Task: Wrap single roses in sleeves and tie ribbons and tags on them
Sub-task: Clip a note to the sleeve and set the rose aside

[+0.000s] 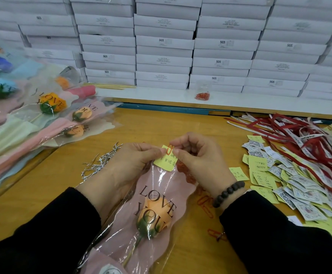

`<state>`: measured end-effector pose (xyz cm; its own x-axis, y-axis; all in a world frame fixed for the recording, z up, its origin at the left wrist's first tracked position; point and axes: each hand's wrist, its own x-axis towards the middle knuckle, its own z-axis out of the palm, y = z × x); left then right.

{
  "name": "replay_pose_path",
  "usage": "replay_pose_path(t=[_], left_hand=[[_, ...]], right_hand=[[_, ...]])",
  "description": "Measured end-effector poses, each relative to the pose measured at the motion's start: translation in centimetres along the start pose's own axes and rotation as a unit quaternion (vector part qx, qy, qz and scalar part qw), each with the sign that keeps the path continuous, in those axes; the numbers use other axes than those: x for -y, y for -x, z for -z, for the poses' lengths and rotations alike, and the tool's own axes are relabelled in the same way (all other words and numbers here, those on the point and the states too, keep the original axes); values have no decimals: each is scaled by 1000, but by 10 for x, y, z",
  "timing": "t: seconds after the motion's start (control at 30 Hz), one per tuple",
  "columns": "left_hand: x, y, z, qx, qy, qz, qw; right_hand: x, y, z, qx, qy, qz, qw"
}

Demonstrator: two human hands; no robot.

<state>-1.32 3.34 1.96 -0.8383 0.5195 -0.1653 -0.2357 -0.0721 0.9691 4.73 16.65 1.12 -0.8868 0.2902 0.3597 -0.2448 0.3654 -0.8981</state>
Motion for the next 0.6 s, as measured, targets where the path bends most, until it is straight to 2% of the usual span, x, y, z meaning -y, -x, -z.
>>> replay_pose_path(t=[0.6], left_hand=[[3, -2, 1, 13, 3, 15, 1000]], right_hand=[[1, -1, 2, 7, -2, -12, 1000]])
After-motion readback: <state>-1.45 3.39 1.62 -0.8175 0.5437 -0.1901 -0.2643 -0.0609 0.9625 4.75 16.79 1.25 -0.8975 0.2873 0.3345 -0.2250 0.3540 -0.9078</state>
